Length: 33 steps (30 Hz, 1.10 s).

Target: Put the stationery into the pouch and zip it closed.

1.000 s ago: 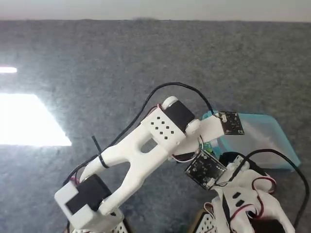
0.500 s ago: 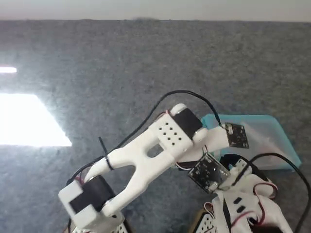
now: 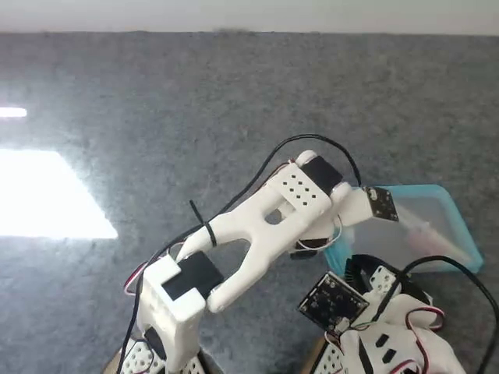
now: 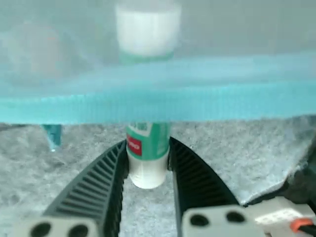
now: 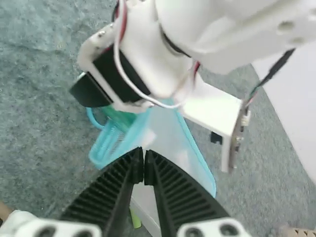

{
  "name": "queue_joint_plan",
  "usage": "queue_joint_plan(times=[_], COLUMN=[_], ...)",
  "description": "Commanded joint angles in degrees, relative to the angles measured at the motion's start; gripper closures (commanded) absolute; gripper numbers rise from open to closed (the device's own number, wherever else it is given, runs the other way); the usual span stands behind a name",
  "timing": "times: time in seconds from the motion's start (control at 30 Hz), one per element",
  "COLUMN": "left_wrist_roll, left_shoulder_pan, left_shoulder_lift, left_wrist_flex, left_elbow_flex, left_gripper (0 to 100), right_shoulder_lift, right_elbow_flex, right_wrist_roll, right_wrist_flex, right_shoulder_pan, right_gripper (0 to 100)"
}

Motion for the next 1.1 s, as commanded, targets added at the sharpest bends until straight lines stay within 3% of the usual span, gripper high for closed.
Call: queue_joint_plan(times=[0.0, 0.1, 0.3, 0.53, 0.7, 0.9, 1.07], left_wrist_roll=[1.85, 2.73, 6.24, 12.04, 18.29, 27.78, 33.67], left_shoulder_pan=[-0.26, 0.53, 1.67, -0.88, -10.99, -30.95, -43.52], left_shoulder_lift=[-0.70, -0.70, -0.09, -0.70, -0.70, -0.70, -0.18], left_wrist_flex=[1.76, 1.76, 1.23, -1.85, -1.76, -1.41, -1.58], left_elbow_flex=[-5.23, -8.66, -18.51, -22.55, -27.47, -32.40, -29.23], left_gripper=[99, 96, 80, 77, 78, 78, 78], right_shoulder_lift=[0.04, 0.13, 0.13, 0.13, 0.04, 1.98, 18.15], right_elbow_flex=[-2.11, -2.02, -2.02, -2.02, -2.02, 0.53, 0.62], right_wrist_roll=[-0.62, -0.62, -0.62, -0.79, -0.79, -1.41, -5.27], right_wrist_flex=[1.19, 1.19, 1.19, 1.19, 1.10, -0.75, -7.25], right_shoulder_pan=[-0.66, -0.66, -0.57, 0.84, 5.14, 8.66, 8.84], right_gripper=[99.0, 99.0, 99.0, 99.0, 99.0, 99.0, 99.0])
